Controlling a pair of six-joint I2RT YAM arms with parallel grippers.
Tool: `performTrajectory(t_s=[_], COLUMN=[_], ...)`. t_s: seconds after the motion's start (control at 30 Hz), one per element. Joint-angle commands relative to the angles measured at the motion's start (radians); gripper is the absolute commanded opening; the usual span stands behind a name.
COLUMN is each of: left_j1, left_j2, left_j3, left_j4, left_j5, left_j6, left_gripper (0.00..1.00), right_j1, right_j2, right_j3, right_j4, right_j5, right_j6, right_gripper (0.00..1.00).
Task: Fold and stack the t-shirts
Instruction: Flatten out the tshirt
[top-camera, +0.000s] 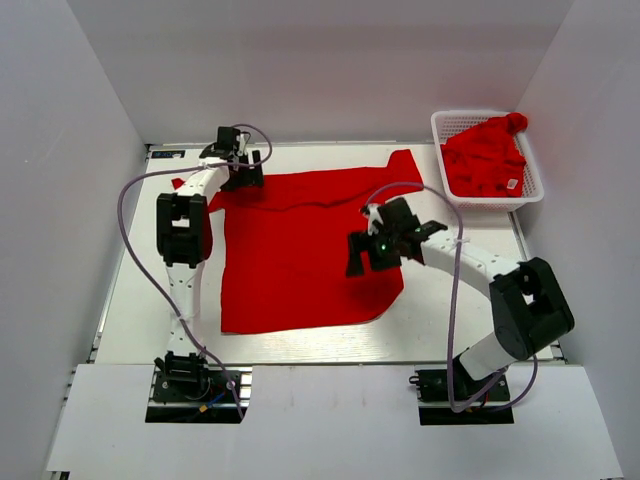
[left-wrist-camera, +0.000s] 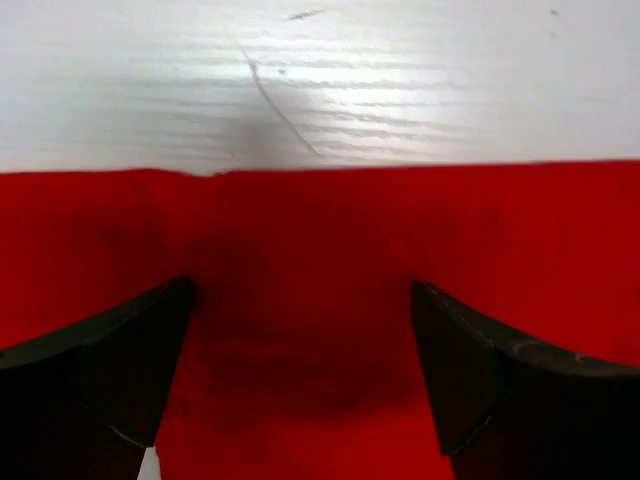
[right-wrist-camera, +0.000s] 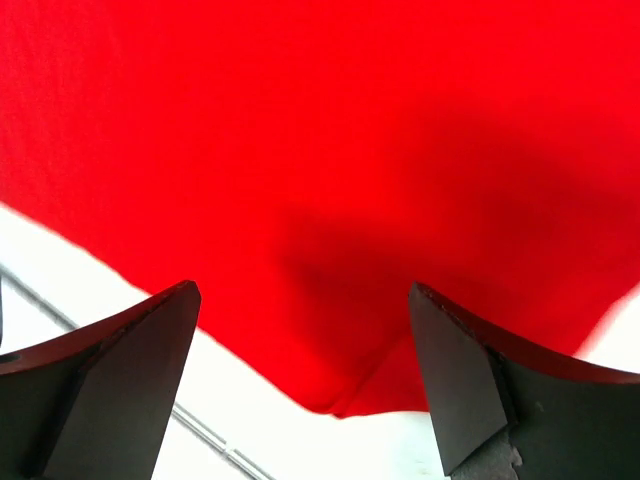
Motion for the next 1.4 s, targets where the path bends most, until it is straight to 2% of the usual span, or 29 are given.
performTrajectory(t_s=[0.0, 0.07, 0.2, 0.4, 0.47, 0.5, 0.57, 0.7, 0.8, 0.83, 0.9, 0.97, 1.07, 1.2, 1.37], left_j1=[-0.008, -0.008, -0.008, -0.008, -0.008, -0.008, -0.008, -0.028, -0.057, -0.083, -0.103, -0.127, -0.156, -0.181, -0.199], left_j2=[-0.059, -0.059, -0.131, -0.327, -0.443, -0.485, -0.609, -0.822, -0.967, -0.998, -1.047, -1.074, -1.075, -0.963, -0.860], left_j3=[-0.049, -0.083, -0.259, -0.591, -0.724, -0.770, -0.894, -1.080, -1.197, -1.211, -1.223, -1.223, -1.119, -0.915, -0.788], left_j4=[-0.003, -0.013, -0.036, -0.055, -0.072, -0.072, -0.081, -0.081, -0.094, -0.095, -0.095, -0.069, -0.053, -0.116, -0.135], left_j5=[0.010, -0.008, -0.076, -0.146, -0.166, -0.166, -0.130, -0.058, 0.028, 0.079, 0.117, 0.180, 0.239, 0.196, 0.121], left_j6=[-0.047, -0.072, -0.134, -0.268, -0.318, -0.347, -0.389, -0.467, -0.477, -0.477, -0.454, -0.425, -0.348, -0.267, -0.184], left_gripper=[1.00, 1.00, 1.00, 1.00, 1.00, 1.00, 1.00, 1.00, 1.00, 1.00, 1.00, 1.00, 1.00, 1.00, 1.00], right_j1=[0.043, 0.052, 0.045, 0.010, -0.012, -0.035, -0.066, -0.151, -0.196, -0.205, -0.231, -0.244, -0.250, -0.248, -0.236], right_j2=[-0.040, -0.037, 0.001, 0.138, 0.193, 0.210, 0.289, 0.434, 0.562, 0.625, 0.739, 0.793, 0.865, 0.801, 0.666], right_j3=[-0.083, -0.108, -0.180, -0.104, -0.084, -0.033, 0.016, 0.254, 0.476, 0.637, 0.743, 0.939, 1.071, 1.070, 0.965], right_j4=[0.056, 0.111, 0.164, 0.034, -0.012, -0.037, -0.084, -0.213, -0.311, -0.333, -0.373, -0.397, -0.367, -0.303, -0.292], right_j5=[-0.068, -0.074, -0.043, 0.212, 0.237, 0.329, 0.363, 0.394, 0.486, 0.498, 0.495, 0.462, 0.419, 0.409, 0.403], right_j6=[0.078, 0.110, 0.191, 0.204, 0.216, 0.227, 0.236, 0.228, 0.193, 0.175, 0.120, 0.063, -0.021, -0.084, -0.121], right_gripper=[0.90, 0.90, 0.90, 0.90, 0.90, 0.90, 0.90, 0.90, 0.90, 0.90, 0.90, 0.90, 0.90, 0.90, 0.90])
